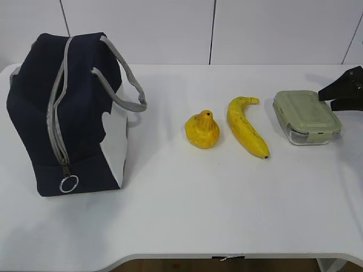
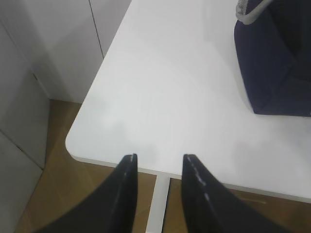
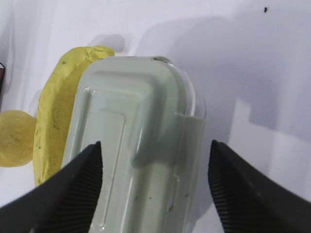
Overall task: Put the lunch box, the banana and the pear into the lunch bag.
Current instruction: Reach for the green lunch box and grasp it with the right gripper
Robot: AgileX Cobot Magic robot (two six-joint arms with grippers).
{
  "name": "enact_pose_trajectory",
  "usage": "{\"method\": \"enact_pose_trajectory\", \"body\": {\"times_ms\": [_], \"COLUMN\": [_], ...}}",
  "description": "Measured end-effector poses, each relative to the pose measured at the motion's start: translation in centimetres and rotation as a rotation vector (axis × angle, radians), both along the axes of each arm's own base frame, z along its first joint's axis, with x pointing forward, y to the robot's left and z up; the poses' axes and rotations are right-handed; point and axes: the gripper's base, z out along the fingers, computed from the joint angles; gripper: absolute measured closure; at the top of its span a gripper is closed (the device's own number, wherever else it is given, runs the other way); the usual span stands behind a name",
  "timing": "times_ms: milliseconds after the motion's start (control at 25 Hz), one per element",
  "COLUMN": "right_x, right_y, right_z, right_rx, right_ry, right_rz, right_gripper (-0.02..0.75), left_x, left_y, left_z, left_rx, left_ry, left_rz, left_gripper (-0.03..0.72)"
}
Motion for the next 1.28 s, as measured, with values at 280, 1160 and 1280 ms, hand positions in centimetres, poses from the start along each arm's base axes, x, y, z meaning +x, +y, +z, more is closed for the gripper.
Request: {"method": "enact_pose_trajectory", "body": {"times_ms": [280, 1160, 1280], "right_x": [0.0, -0.01, -0.01], "right_y": [0.0, -0.01, -0.01], "right_z": [0.0, -0.01, -0.01], "right_rx": [0.014, 0.05, 0.05], "right_ry": [0.019, 0.071, 0.072], "right_rz": [-0.019, -0.071, -0.071], "right_gripper": [0.195, 0.194, 0.194], "left_x": [0.0, 0.0, 0.0], "left_y": [0.0, 0.0, 0.0], "left_z": [0.0, 0.0, 0.0], "left_rx": [0.0, 0.0, 0.0], "left_ry": [0.0, 0.0, 0.0], "left_rz": [0.0, 0.0, 0.0], "left_gripper": [0.447, 0.447, 0.447]}}
